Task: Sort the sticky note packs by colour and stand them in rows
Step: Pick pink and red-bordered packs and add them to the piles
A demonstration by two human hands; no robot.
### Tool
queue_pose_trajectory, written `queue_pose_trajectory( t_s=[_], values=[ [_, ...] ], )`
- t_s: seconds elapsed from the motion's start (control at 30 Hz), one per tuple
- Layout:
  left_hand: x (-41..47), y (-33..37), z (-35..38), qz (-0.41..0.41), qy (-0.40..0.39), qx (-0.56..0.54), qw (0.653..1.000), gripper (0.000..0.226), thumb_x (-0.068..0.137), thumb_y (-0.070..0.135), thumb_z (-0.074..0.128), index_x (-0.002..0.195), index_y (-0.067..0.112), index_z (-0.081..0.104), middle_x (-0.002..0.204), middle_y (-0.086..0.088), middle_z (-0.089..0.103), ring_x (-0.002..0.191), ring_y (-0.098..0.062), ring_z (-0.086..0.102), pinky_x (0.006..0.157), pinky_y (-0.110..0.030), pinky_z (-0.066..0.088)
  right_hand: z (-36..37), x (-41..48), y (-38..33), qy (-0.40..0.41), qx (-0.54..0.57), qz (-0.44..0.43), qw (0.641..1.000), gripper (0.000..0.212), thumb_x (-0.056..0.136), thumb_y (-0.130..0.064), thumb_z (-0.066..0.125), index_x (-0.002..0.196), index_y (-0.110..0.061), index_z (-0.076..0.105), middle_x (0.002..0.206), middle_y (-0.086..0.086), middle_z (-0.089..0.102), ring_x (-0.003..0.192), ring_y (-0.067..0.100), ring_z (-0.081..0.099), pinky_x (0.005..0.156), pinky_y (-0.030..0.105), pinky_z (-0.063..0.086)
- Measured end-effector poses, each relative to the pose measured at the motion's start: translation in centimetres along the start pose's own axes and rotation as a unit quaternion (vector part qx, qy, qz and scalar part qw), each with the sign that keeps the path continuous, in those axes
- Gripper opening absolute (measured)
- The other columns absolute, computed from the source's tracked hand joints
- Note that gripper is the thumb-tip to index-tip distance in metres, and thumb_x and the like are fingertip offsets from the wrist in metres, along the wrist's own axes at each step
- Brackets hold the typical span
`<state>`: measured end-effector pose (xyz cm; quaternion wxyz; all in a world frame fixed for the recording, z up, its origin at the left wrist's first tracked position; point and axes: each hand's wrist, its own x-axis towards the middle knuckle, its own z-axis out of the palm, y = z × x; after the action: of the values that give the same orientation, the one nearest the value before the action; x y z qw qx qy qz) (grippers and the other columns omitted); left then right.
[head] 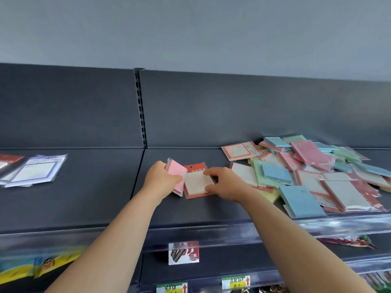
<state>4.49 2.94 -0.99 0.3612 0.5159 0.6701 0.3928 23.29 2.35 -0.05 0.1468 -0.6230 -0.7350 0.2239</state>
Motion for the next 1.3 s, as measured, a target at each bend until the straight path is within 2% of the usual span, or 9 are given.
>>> queue_pose_trajectory(
  t_s=[0.13,0.27,0.53,0.67,0.8,0.9,1.1,1.23,1.3],
  values=[
    [-0.2,-0.4,-0.2,-0.014,-0.002,-0.029,0.999,0.028,0.079,0.0,0.066,0.106,0.006,0.058,0.104,-0.009,0.065,0.093,-0.027,0.064,0.077,-0.038,0.056,0.6,0.4,-0.6,0.013,0.038,0.009,0.999,0.056,0.085,-0.01,0.061,0.139,-0.019,0.048,0.136,0.002,0.054,0.119,0.022,0.054,0.089,0.026,0.043],
    [-0.6,-0.7,-0.6,-0.018,0.01,-0.041,0.999,0.032,0.081,0.001,0.066,0.11,0.01,0.055,0.107,-0.007,0.063,0.095,-0.023,0.061,0.065,-0.028,0.048,1.0,0.9,-0.8,0.039,0.07,0.018,0.997,0.056,0.082,-0.007,0.063,0.136,-0.016,0.052,0.131,0.003,0.059,0.113,0.02,0.058,0.085,0.026,0.048],
    [-1.0,-1.7,-2.6,-0.017,0.028,-0.04,0.999,0.028,0.086,0.003,0.061,0.111,0.011,0.05,0.107,-0.004,0.058,0.091,-0.02,0.056,0.058,-0.023,0.042,2.1,1.5,-2.9,0.097,0.206,0.078,0.97,0.039,0.079,-0.005,0.07,0.114,0.006,0.057,0.112,0.018,0.065,0.099,0.031,0.064,0.088,0.044,0.053],
    [-1.2,-2.3,-4.1,-0.01,0.042,-0.045,0.998,0.03,0.087,0.005,0.061,0.114,0.011,0.05,0.109,-0.002,0.058,0.094,-0.02,0.056,0.056,-0.022,0.039,2.8,1.9,-4.4,0.063,0.255,0.08,0.962,0.011,0.079,0.0,0.067,0.09,0.0,0.069,0.093,0.017,0.071,0.088,0.033,0.069,0.082,0.046,0.057],
    [-0.8,-3.3,-7.0,-0.014,0.063,-0.089,0.994,0.024,0.086,0.004,0.062,0.106,0.014,0.051,0.108,-0.004,0.062,0.098,-0.022,0.061,0.071,-0.033,0.052,3.0,2.5,-6.4,0.074,0.301,0.064,0.949,0.023,0.083,0.007,0.06,0.076,-0.016,0.059,0.083,0.004,0.066,0.085,0.029,0.068,0.074,0.043,0.059],
    [-0.7,-3.8,-9.9,-0.026,0.056,-0.149,0.987,0.021,0.086,0.002,0.061,0.096,0.019,0.053,0.105,-0.004,0.064,0.1,-0.025,0.064,0.091,-0.047,0.054,3.5,3.4,-8.1,0.104,0.301,0.035,0.947,0.021,0.081,0.004,0.059,0.081,-0.017,0.061,0.091,0.007,0.07,0.085,0.026,0.069,0.073,0.042,0.06],
    [0.1,-5.4,-16.0,-0.04,0.068,-0.174,0.982,0.033,0.085,0.003,0.054,0.116,0.013,0.053,0.113,-0.006,0.064,0.103,-0.025,0.064,0.094,-0.046,0.052,5.0,4.6,-13.1,0.11,0.288,0.002,0.951,0.024,0.082,-0.002,0.058,0.103,-0.012,0.065,0.092,-0.004,0.07,0.081,0.011,0.066,0.057,0.023,0.05],
    [0.7,-7.0,-20.7,-0.038,0.081,-0.161,0.983,0.035,0.069,0.015,0.058,0.104,0.022,0.058,0.107,-0.001,0.068,0.101,-0.025,0.065,0.095,-0.051,0.051,6.6,5.9,-17.5,0.11,0.28,-0.008,0.954,0.025,0.084,-0.004,0.057,0.107,-0.011,0.064,0.094,-0.004,0.069,0.083,0.012,0.065,0.057,0.022,0.046],
    [1.0,-8.1,-23.3,-0.031,0.088,-0.161,0.982,0.027,0.076,0.009,0.06,0.099,0.024,0.06,0.106,-0.002,0.069,0.102,-0.026,0.065,0.096,-0.051,0.05,7.7,6.6,-20.1,0.106,0.278,-0.017,0.954,0.026,0.086,-0.005,0.056,0.11,-0.01,0.063,0.095,-0.002,0.069,0.084,0.018,0.066,0.058,0.026,0.05]
  ],
)
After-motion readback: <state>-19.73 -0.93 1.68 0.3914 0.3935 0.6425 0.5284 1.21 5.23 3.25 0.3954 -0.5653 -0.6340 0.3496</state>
